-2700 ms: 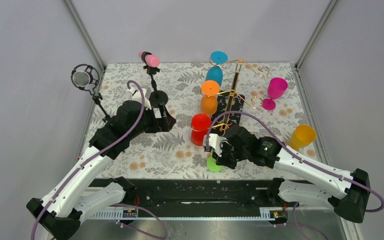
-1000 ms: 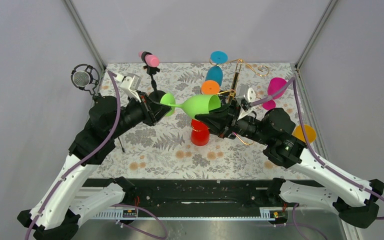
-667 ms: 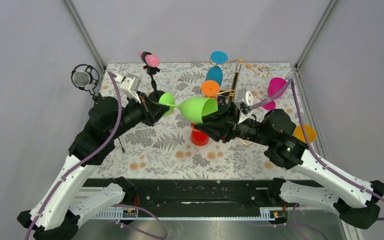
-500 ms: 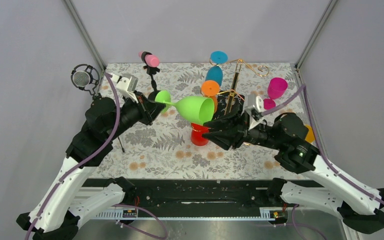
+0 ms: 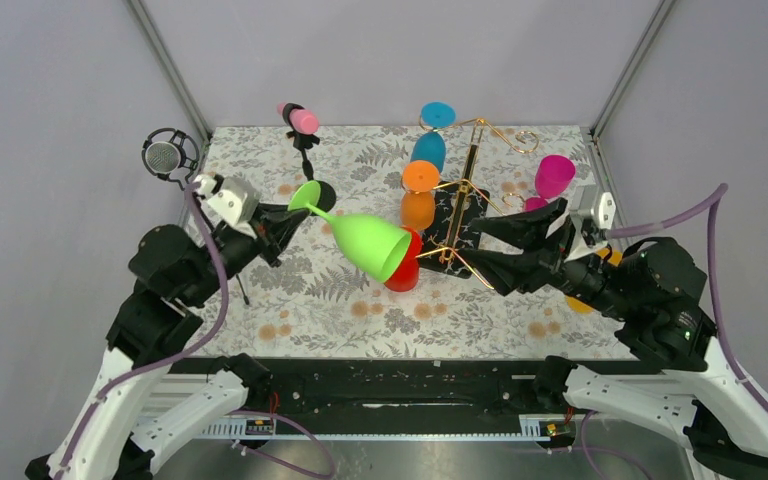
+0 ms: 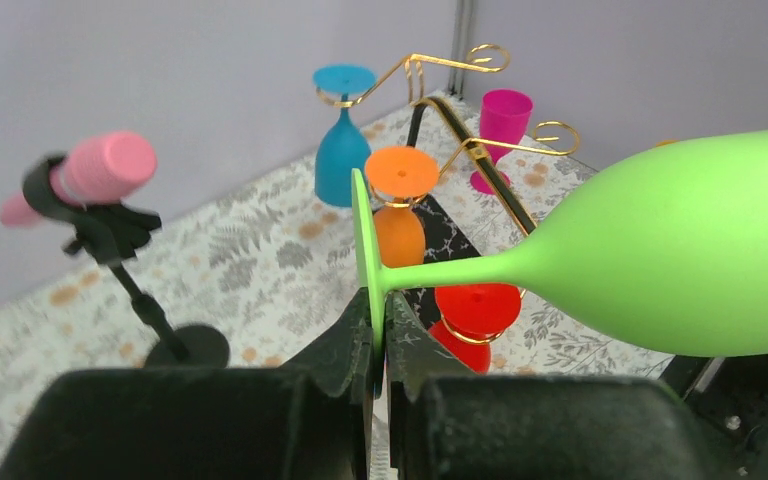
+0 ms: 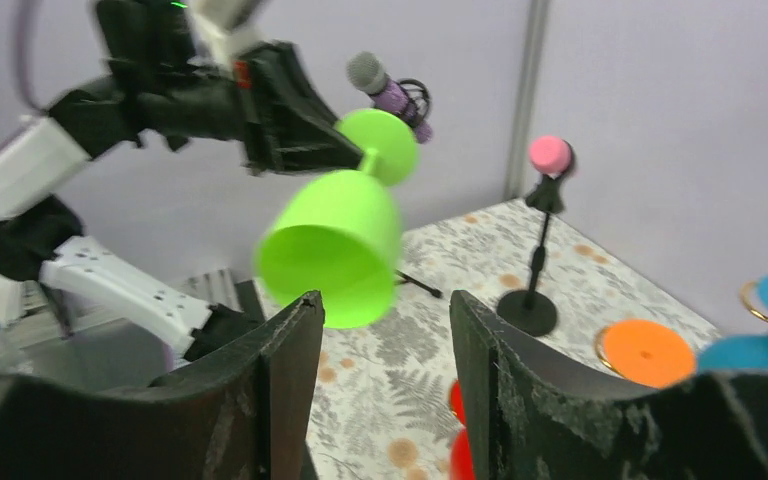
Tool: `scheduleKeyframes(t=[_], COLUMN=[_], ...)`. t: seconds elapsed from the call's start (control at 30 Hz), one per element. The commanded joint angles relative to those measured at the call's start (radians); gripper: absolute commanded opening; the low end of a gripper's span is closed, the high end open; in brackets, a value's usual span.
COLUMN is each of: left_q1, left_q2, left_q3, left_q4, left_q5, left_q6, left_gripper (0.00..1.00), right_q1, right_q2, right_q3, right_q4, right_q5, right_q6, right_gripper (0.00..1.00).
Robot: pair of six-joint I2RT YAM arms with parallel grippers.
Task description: Place the wine glass upside down on the wine glass rack
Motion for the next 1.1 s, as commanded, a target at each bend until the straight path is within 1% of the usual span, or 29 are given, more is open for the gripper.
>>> scheduleKeyframes(t=[0.0, 0.07, 0.1, 0.2, 0.23, 0.37, 0.53, 0.6, 0.67, 0.7, 0.8, 0.97, 1.07], left_q1=[0.001, 0.002, 0.002, 0.0, -0.003, -0.027, -0.037, -0.042, -0.049, -0.053, -0.06, -0.068, -0.072], left_q2=[-0.037, -0.011, 0.008, 0.049, 0.058, 0.057, 0.049, 0.037, 0.006, -0.013, -0.044, -0.045, -0.041], left_q3=[0.035, 0.069, 0.087, 0.114, 0.116, 0.086, 0.071, 0.046, -0.006, -0.035, -0.078, -0.084, -0.078], left_q4=[0.066, 0.021, -0.002, -0.015, -0.015, -0.014, -0.01, -0.009, -0.003, 0.03, 0.069, 0.008, -0.049], left_q5=[0.2, 0.314, 0.412, 0.55, 0.568, 0.576, 0.537, 0.54, 0.574, 0.567, 0.538, 0.582, 0.613], left_q6=[0.219, 0.256, 0.284, 0.289, 0.285, 0.347, 0.41, 0.487, 0.632, 0.666, 0.689, 0.813, 0.919], left_gripper=[0.0, 0.0, 0.0, 0.0, 0.0, 0.0, 0.0, 0.0, 0.0, 0.0, 0.0, 0.0, 0.0], right_q1=[0.005, 0.004, 0.004, 0.004, 0.004, 0.004, 0.004, 0.004, 0.004, 0.004, 0.005, 0.005, 0.004], right_q2=[0.083, 0.104, 0.108, 0.117, 0.119, 0.117, 0.083, 0.08, 0.088, 0.094, 0.116, 0.157, 0.197], right_q3=[0.071, 0.071, 0.068, 0.059, 0.06, 0.04, -0.072, -0.1, -0.111, -0.114, -0.116, -0.112, -0.093], right_q4=[-0.148, -0.15, -0.139, -0.098, -0.09, -0.056, 0.078, 0.092, 0.095, 0.094, 0.113, 0.119, 0.12], right_q5=[0.133, 0.105, 0.107, 0.112, 0.109, 0.039, -0.044, -0.105, -0.151, -0.172, -0.219, -0.315, -0.36], right_q6=[-0.119, -0.182, -0.209, -0.294, -0.32, -0.456, -0.575, -0.63, -0.67, -0.693, -0.727, -0.836, -0.863], right_gripper=[0.58, 0.61, 0.64, 0.7, 0.72, 0.71, 0.65, 0.64, 0.64, 0.64, 0.64, 0.61, 0.58])
